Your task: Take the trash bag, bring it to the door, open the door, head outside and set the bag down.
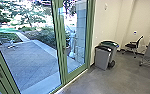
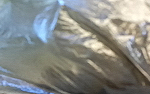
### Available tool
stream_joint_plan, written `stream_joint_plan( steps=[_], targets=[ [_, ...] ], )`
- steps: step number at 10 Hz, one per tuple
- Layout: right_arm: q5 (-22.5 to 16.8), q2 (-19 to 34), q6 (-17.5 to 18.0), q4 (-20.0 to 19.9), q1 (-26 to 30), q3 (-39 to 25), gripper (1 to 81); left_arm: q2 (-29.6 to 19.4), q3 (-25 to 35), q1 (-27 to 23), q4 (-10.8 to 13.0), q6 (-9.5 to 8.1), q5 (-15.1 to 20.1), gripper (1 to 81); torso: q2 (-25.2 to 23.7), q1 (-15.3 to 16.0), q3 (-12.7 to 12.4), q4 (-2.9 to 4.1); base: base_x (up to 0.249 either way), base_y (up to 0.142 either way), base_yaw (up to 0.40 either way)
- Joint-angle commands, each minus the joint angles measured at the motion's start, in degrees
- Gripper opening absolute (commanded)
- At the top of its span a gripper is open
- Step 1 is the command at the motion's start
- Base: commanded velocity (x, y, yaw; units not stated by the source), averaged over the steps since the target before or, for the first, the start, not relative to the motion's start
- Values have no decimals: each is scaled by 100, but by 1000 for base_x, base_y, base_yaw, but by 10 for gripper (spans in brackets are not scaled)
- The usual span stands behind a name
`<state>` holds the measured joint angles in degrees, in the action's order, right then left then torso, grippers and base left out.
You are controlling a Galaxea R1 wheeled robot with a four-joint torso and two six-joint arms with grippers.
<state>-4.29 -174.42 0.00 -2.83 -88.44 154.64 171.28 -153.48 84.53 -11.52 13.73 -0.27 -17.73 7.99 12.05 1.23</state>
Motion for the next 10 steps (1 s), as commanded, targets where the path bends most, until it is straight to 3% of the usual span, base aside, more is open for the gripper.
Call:
stream_joint_plan(
  steps=[1, 10],
  targets=[
    [-344, -42, -18, 46, 234, -22, 811, -5, 11, -248, 97, 60, 290, 10, 0, 0, 0, 0, 169, 0, 0],
    [-344, -122, -18, 107, 183, 21, 811, 30, 11, -248, 115, 60, 290, 10, 0, 0, 0, 0, 169, 0, 0]
  ],
)
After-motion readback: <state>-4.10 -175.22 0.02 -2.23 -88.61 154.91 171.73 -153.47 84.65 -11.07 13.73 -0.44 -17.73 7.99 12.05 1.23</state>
